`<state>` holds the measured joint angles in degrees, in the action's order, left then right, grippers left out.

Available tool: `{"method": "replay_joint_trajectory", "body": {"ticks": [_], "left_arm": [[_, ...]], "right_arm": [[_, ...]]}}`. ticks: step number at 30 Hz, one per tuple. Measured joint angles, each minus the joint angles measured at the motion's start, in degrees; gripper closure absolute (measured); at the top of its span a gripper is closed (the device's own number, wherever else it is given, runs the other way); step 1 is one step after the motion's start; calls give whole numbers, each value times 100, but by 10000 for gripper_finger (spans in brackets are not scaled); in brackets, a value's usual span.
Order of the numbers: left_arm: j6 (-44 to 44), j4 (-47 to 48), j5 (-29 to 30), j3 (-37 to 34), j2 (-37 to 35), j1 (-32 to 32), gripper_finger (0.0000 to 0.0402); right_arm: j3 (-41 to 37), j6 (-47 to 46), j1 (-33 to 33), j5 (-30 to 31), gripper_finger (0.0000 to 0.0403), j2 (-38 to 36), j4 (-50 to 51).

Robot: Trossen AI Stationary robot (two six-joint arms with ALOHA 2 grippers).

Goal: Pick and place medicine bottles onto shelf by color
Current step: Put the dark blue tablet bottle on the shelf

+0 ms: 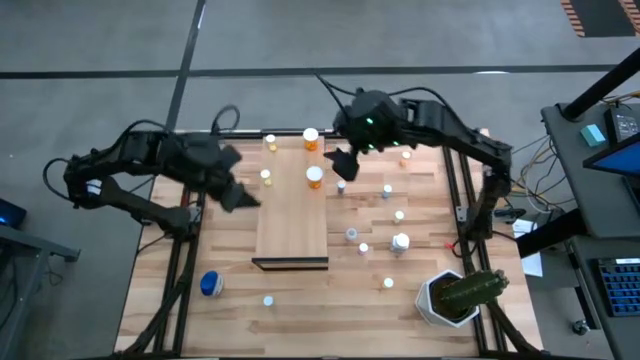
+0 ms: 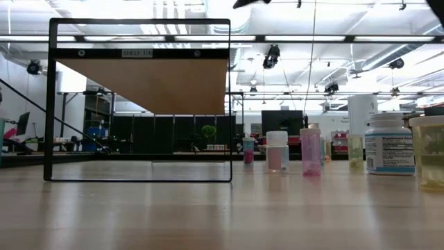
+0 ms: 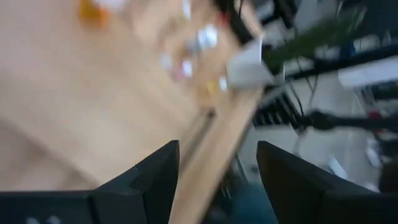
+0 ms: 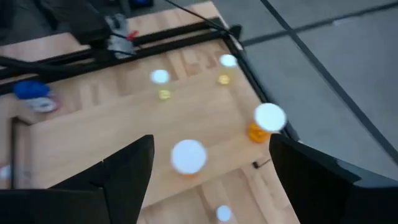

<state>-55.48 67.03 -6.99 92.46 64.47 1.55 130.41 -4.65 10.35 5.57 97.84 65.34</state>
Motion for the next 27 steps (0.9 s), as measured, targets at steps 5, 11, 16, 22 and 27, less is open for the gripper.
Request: {"method": "replay_joint_trajectory", "body": {"ticks": [5,11,16,22,27], "left_arm": [[-1220,809,-93,-12,53,663,203],[-2012,1505,-319,-17,199,1017,203],[-2066,1796,-347,-24,335,1172,203],[-2074,1852,-371,-24,385,1276,203],[-2157,1912,-376,-53,380,1451,184]], "right_arm": [[-931,-73,-246,62,98,-655,-437],[-2359,-417,-445,63,101,-1265,-1773],[-3215,-679,-486,64,101,-1679,-2583],[-3922,-894,-521,46,101,-2088,-3206],[-4175,-932,-512,65,101,-2332,-3355]]}}
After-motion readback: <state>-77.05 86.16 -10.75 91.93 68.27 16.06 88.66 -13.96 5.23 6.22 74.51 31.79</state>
